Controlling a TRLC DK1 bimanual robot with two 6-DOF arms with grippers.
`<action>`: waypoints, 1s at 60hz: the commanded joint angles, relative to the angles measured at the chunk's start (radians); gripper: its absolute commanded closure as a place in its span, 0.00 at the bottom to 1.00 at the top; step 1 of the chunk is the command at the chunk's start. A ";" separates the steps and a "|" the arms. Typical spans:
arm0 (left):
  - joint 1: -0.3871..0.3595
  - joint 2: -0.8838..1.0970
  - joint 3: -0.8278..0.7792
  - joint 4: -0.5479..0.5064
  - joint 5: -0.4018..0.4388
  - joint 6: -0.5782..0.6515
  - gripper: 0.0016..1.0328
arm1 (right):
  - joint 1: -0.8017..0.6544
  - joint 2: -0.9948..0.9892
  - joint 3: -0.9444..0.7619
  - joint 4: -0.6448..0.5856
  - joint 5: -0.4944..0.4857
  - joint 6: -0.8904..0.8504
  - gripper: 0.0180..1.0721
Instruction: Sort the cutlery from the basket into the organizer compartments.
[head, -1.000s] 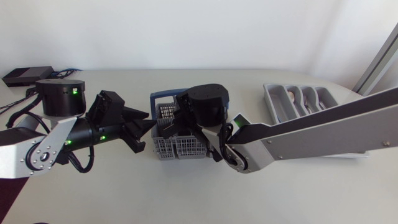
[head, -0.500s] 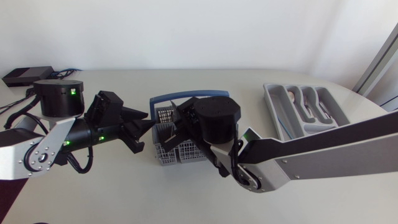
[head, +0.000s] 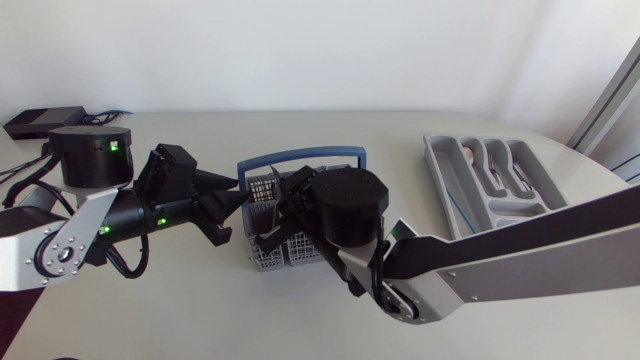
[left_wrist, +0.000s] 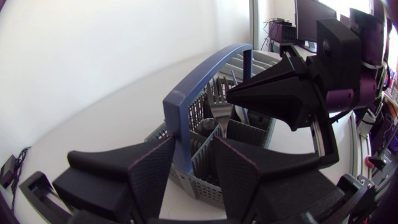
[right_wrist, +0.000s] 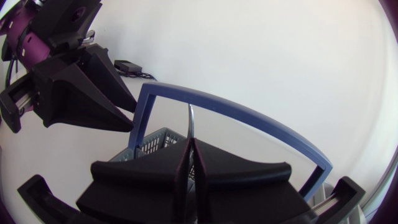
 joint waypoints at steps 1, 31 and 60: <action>-0.009 -0.008 -0.010 0.011 0.009 -0.004 0.59 | 0.047 0.034 -0.048 -0.016 0.021 -0.079 0.95; -0.010 0.000 0.007 0.014 0.007 -0.004 0.59 | 0.119 0.057 -0.045 -0.017 0.116 -0.263 0.95; -0.029 0.005 0.000 0.006 0.000 -0.004 0.59 | 0.102 -0.179 -0.157 -0.074 0.045 -0.249 0.51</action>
